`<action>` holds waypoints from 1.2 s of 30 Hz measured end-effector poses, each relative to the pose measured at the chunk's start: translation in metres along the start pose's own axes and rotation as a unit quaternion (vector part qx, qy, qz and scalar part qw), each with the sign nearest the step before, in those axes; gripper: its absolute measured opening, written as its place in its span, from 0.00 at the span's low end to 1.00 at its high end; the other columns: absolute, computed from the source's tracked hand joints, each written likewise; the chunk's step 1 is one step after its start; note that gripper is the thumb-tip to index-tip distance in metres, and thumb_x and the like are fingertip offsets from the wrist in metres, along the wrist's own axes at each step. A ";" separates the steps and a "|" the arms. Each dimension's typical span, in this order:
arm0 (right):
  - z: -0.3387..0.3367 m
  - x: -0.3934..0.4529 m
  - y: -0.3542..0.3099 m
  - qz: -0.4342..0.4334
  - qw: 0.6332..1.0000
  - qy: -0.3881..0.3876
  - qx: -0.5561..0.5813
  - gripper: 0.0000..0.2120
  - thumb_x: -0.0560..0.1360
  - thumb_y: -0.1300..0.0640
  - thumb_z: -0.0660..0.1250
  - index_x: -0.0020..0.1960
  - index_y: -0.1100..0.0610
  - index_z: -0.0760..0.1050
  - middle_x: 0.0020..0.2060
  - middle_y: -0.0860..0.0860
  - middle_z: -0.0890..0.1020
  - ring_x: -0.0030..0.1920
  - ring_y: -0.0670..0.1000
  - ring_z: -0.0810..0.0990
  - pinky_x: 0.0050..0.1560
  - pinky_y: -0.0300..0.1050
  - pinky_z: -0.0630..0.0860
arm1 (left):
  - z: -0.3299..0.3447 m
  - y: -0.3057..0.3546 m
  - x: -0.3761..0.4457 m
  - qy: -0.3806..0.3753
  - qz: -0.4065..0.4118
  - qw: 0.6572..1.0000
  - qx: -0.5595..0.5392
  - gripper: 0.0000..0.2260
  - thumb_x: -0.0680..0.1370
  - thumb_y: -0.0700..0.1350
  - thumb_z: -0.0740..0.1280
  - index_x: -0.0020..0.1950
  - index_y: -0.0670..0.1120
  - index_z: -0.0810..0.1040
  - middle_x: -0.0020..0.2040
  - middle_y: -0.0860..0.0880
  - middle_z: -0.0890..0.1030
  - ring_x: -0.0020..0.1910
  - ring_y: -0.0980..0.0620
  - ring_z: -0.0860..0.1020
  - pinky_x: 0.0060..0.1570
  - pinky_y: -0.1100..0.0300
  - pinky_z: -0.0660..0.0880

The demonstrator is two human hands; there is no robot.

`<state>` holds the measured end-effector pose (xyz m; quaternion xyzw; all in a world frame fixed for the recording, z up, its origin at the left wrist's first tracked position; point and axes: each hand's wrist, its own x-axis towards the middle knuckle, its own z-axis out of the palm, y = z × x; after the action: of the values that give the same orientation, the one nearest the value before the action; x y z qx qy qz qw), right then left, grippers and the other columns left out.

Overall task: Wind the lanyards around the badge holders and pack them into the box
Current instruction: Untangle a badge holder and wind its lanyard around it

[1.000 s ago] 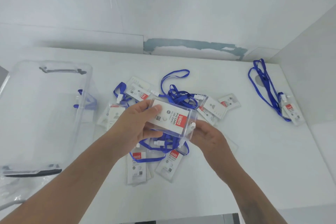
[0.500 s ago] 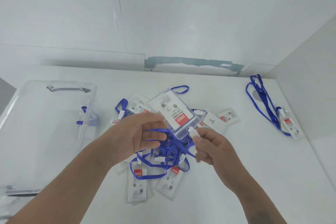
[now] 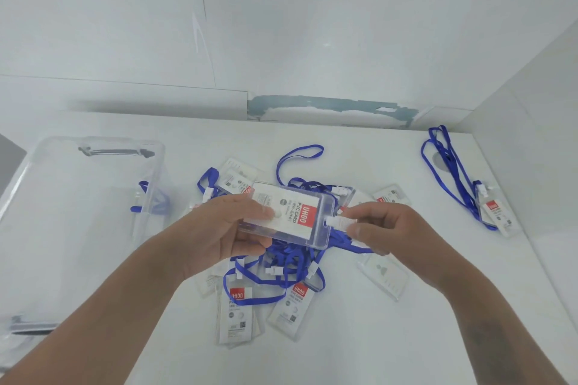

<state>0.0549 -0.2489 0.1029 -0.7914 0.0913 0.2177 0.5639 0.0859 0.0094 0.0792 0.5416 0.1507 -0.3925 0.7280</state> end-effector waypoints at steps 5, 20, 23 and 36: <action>0.005 0.006 0.012 -0.001 0.999 0.047 0.009 0.13 0.75 0.66 0.68 0.49 0.49 0.84 0.33 0.42 0.81 0.29 0.39 0.73 0.37 0.31 0.71 | 0.002 -0.001 0.003 0.042 0.025 0.998 -0.026 0.08 0.76 0.40 0.68 0.53 0.43 0.82 0.50 0.42 0.86 0.35 0.50 0.84 0.35 0.60 0.81; 0.053 0.033 0.007 -0.057 0.985 0.155 0.043 0.13 0.81 0.57 0.63 0.39 0.51 0.80 0.23 0.44 0.74 0.27 0.45 0.66 0.28 0.31 0.65 | 0.019 0.017 0.014 0.029 0.107 0.993 -0.040 0.07 0.78 0.39 0.67 0.54 0.42 0.82 0.49 0.43 0.86 0.38 0.50 0.85 0.35 0.63 0.81; 0.075 0.035 0.006 -0.078 0.988 0.131 0.000 0.13 0.82 0.53 0.60 0.40 0.49 0.78 0.30 0.43 0.79 0.29 0.50 0.69 0.29 0.37 0.67 | 0.027 0.028 0.027 0.083 0.154 0.984 -0.023 0.06 0.77 0.40 0.69 0.54 0.42 0.83 0.48 0.45 0.86 0.42 0.49 0.86 0.39 0.62 0.82; 0.047 0.033 -0.075 -0.149 0.879 0.056 -0.449 0.15 0.76 0.41 0.64 0.40 0.51 0.78 0.33 0.48 0.79 0.37 0.50 0.77 0.38 0.44 0.73 | 0.018 0.040 0.024 0.227 0.274 0.870 0.340 0.06 0.78 0.44 0.69 0.44 0.53 0.84 0.35 0.52 0.85 0.36 0.50 0.85 0.44 0.49 0.83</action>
<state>0.1021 -0.1754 0.1391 -0.9748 -0.1039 0.1041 0.1675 0.1273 -0.0128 0.0974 0.8494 0.0145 -0.0704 0.5228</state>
